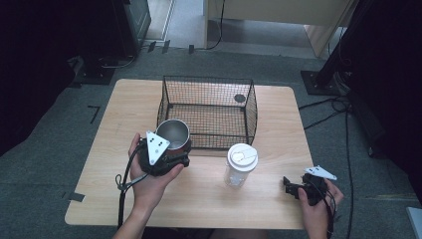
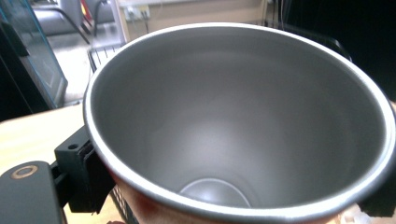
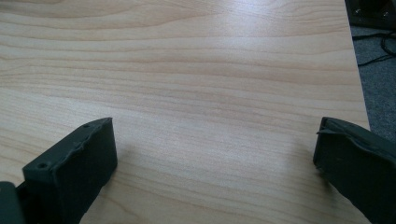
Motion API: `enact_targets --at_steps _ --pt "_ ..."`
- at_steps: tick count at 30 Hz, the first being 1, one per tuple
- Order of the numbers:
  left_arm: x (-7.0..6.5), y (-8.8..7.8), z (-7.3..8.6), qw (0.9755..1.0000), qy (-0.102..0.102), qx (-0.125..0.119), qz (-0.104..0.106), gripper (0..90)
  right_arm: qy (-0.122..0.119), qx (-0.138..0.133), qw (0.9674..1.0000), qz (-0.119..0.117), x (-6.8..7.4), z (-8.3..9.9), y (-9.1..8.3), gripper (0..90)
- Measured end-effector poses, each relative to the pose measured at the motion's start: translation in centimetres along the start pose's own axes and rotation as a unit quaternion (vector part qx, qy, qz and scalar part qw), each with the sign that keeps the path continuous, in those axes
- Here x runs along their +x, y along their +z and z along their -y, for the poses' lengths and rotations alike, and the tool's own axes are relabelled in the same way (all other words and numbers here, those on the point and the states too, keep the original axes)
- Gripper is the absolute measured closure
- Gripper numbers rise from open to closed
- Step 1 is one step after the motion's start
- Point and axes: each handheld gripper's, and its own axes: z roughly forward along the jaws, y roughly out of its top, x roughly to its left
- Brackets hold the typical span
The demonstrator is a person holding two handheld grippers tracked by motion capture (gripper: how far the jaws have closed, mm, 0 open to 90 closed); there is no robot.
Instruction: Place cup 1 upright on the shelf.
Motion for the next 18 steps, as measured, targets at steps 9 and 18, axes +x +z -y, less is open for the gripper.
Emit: enact_targets --at_steps 9,18 --pt "0.5 1.3 -1.6 0.9993 -0.003 -0.036 -0.007 8.4 0.001 0.000 1.0000 0.000 0.0 0.0 0.0 0.0" --pt "0.8 3.1 -3.2 0.9964 -0.012 -0.083 -0.012 8.3 0.001 0.000 1.0000 0.000 0.0 0.0 0.0 0.0"
